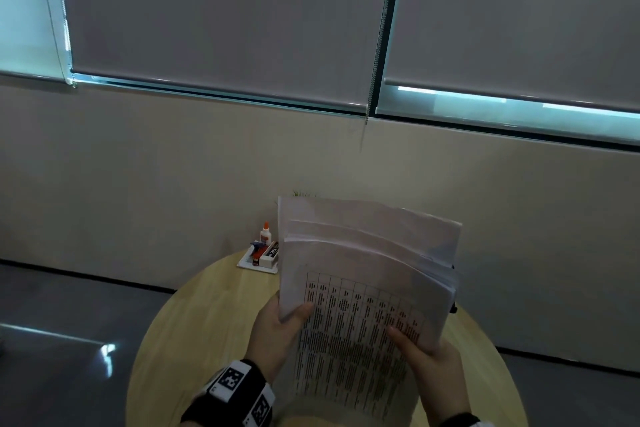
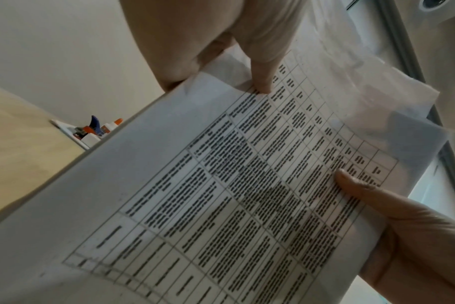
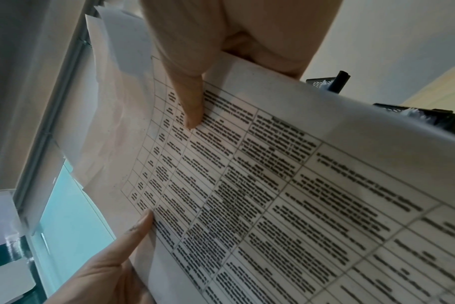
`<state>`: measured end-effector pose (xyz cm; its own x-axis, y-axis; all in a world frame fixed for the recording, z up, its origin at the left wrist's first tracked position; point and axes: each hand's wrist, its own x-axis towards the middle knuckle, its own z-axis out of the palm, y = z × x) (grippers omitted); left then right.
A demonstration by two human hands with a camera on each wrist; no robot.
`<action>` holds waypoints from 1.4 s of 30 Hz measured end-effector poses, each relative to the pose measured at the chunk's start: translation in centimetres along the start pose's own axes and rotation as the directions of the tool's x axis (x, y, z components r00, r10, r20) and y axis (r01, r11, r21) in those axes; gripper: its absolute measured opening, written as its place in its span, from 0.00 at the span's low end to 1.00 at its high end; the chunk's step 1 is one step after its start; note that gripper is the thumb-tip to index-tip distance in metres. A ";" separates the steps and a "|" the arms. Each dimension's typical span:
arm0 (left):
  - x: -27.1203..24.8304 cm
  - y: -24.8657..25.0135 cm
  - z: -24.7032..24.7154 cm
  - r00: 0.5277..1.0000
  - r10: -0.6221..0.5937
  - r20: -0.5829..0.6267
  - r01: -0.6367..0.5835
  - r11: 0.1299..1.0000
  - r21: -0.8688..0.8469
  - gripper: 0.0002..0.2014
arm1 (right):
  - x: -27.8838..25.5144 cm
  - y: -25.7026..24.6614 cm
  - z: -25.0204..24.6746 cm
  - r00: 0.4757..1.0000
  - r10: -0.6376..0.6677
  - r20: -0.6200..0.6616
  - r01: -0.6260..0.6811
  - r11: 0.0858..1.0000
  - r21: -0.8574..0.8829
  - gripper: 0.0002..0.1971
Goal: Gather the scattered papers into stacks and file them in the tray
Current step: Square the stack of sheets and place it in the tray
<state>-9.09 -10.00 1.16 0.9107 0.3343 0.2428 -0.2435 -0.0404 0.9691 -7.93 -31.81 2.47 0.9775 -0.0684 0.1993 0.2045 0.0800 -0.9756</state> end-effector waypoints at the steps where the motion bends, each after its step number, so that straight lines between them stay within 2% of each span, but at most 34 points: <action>1: -0.1 -0.2 0.0 1.000 -0.010 0.001 0.010 1.000 -0.007 0.10 | -0.1 0.2 0.0 1.000 0.016 0.003 -0.016 1.000 0.002 0.09; 10: -0.5 -1.5 -0.1 0.999 -0.050 0.016 0.050 0.999 0.017 0.14 | -0.5 0.8 -0.1 0.996 0.083 0.042 -0.081 0.996 -0.030 0.07; 17: -0.5 -1.6 -0.2 0.999 -0.051 0.010 0.051 0.999 -0.012 0.14 | -0.9 0.8 -0.1 0.996 0.054 0.069 -0.052 0.998 -0.027 0.08; 24: -0.5 0.2 -0.3 0.999 -0.048 0.002 0.048 0.994 -0.098 0.16 | -0.7 -0.4 -0.2 0.996 -0.081 0.045 0.081 0.997 0.006 0.11; 27: -0.1 0.9 -0.3 1.000 -0.029 0.008 0.030 0.995 -0.095 0.18 | -0.5 -1.2 0.0 0.980 -0.199 0.016 0.200 0.978 -0.053 0.19; 30: 0.0 1.2 -0.4 1.000 -0.025 0.018 0.027 0.996 -0.084 0.18 | -0.4 -1.9 0.0 0.931 -0.366 -0.013 0.360 0.921 -0.147 0.38; 32: -0.1 1.2 -0.5 0.999 -0.025 0.023 0.027 0.997 -0.078 0.17 | -0.3 -2.6 -0.2 0.887 -0.462 -0.003 0.451 0.868 -0.206 0.47; 34: -0.2 1.2 -0.6 0.999 -0.031 0.030 0.033 0.996 -0.081 0.18 | -0.1 -3.4 -0.4 0.821 -0.569 0.049 0.554 0.771 -0.314 0.48; 36: -0.2 1.2 -0.7 0.999 -0.035 0.030 0.038 0.995 -0.090 0.17 | 0.0 -4.3 -0.5 0.724 -0.679 0.124 0.657 0.623 -0.425 0.46; 39: -0.1 1.2 -0.8 0.999 -0.024 0.043 0.029 0.992 -0.123 0.17 | 0.3 -5.2 -0.7 0.597 -0.784 0.171 0.743 0.458 -0.488 0.46; 41: -0.1 1.2 -0.8 0.998 -0.019 0.058 0.027 0.990 -0.140 0.22 | 0.3 -5.4 -0.9 0.544 -0.818 0.187 0.768 0.396 -0.503 0.49; 42: -0.1 1.1 -0.9 0.998 -0.022 0.060 0.030 0.989 -0.147 0.26 | 0.2 -5.5 -0.9 0.535 -0.824 0.188 0.769 0.382 -0.512 0.51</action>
<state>-9.75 -9.26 2.20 0.9342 0.2777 0.2239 -0.2621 0.1088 0.9589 -8.93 -33.14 7.75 0.3639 0.0845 0.9276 0.8038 -0.5316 -0.2669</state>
